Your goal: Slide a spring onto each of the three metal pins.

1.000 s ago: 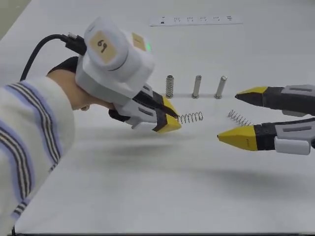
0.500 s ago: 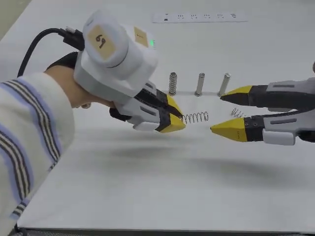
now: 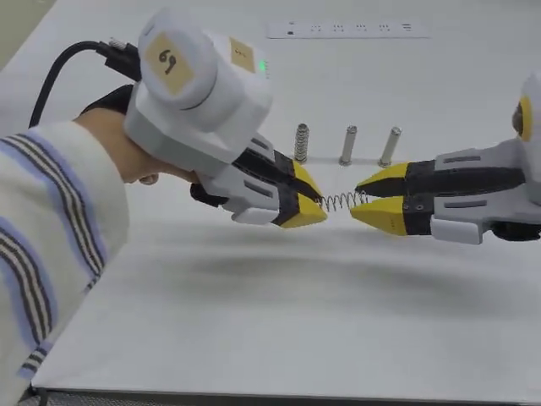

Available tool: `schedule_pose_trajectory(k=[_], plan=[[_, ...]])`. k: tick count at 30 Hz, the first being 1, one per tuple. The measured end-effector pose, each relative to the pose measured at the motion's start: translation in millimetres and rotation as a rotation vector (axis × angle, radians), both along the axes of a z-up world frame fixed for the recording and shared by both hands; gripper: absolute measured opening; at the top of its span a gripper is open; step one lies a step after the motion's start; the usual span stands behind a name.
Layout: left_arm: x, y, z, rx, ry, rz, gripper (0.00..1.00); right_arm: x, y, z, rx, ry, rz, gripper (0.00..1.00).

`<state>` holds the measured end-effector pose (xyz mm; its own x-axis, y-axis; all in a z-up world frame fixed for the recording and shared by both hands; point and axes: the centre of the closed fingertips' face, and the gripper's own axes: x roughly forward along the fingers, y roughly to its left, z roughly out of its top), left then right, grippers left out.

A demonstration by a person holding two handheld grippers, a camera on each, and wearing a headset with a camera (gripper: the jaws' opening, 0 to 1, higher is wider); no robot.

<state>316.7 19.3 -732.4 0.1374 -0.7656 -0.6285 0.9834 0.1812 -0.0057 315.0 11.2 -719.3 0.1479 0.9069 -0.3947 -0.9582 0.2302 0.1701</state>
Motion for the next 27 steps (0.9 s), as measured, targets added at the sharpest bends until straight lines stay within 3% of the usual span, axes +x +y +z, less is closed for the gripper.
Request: schedule_pose_trajectory(k=[2,11,23,27], plan=[[-1.1,-0.8,1.1,-0.007,0.002,-0.003,0.0,2.9,0.3,-0.9,-0.001,-0.008,-0.009,0.27],[-2.4,0.2,2.0,-0.013,0.0,-0.008,0.0,-1.3,3.8,-4.8,0.0,0.004,0.027,0.13],[-6.6,2.1,2.0,-0.02,0.013,-0.018,0.0,-2.0,3.1,-8.5,-0.015,-0.001,0.076,0.11],[-9.9,1.8,-2.2,-0.015,0.016,-0.019,0.01,-9.4,2.3,-9.7,-0.014,0.023,0.115,0.08]])
